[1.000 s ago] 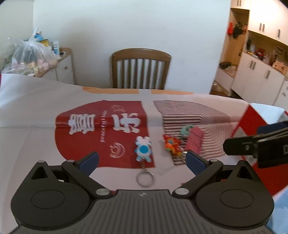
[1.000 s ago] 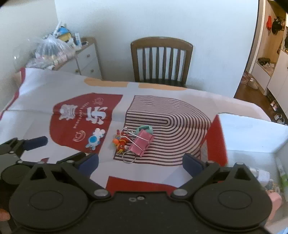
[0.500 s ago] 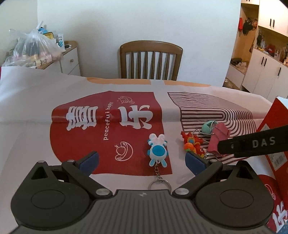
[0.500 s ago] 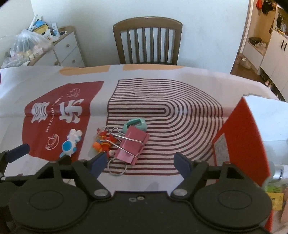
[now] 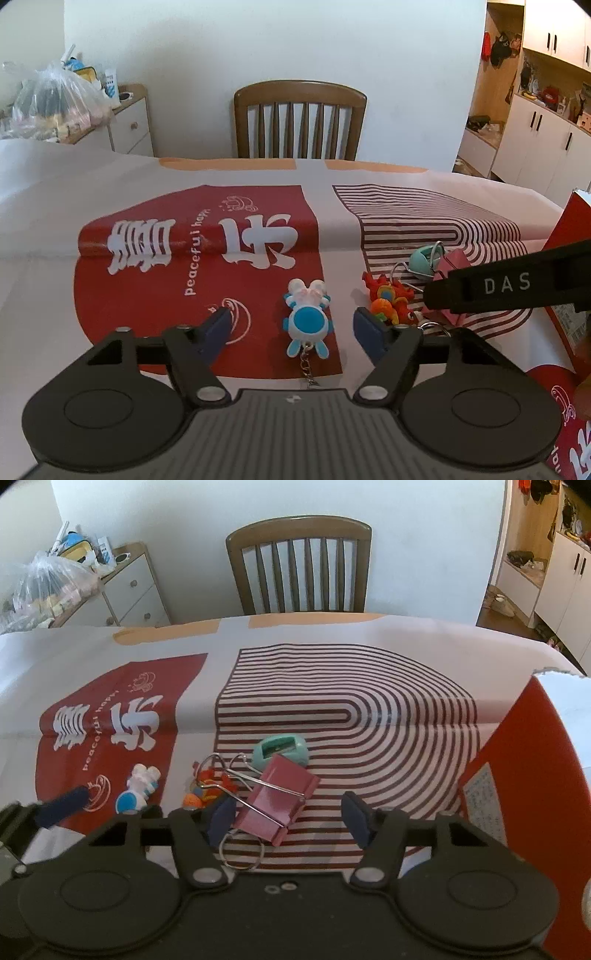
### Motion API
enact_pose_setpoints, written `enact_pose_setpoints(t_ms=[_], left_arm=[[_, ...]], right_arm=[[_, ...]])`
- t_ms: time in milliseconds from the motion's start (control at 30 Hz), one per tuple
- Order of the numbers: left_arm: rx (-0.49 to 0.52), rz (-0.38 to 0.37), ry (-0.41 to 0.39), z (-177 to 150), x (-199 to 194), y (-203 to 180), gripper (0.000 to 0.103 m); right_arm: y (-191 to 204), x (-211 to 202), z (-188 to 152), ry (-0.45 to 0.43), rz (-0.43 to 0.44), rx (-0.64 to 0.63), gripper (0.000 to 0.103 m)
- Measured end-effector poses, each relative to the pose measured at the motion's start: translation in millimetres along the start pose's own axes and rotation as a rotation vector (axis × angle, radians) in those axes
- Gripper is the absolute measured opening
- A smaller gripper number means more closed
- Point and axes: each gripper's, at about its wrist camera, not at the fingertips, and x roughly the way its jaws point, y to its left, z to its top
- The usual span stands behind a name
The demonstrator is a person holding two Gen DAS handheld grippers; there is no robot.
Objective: Organize rigid objects
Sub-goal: 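Grasp the bunny keychain with the left gripper while the right grasps the pink binder clip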
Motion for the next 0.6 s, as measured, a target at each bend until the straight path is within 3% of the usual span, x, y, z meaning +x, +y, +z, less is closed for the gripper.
enact_pose_setpoints(t_ms=[267, 333, 400, 467, 600], left_arm=[[-0.006, 0.014, -0.002, 0, 5, 0, 0.055], [-0.002, 0.014, -0.003, 0, 5, 1, 0.049], [-0.002, -0.001, -0.002, 0, 5, 1, 0.034], [0.015, -0.003, 0.003, 1, 5, -3, 0.029], [0.056, 0.016, 0.014, 2, 4, -10, 0.028]], right_arm=[[4, 3, 0, -0.019, 0.001, 0.019, 0.049], [4, 2, -2, -0.023, 0.0, 0.024, 0.046], [3, 0, -4, -0.03, -0.004, 0.024, 0.043], [2, -3, -4, -0.036, -0.005, 0.024, 0.04], [0, -9, -9, -0.043, -0.009, 0.026, 0.034]])
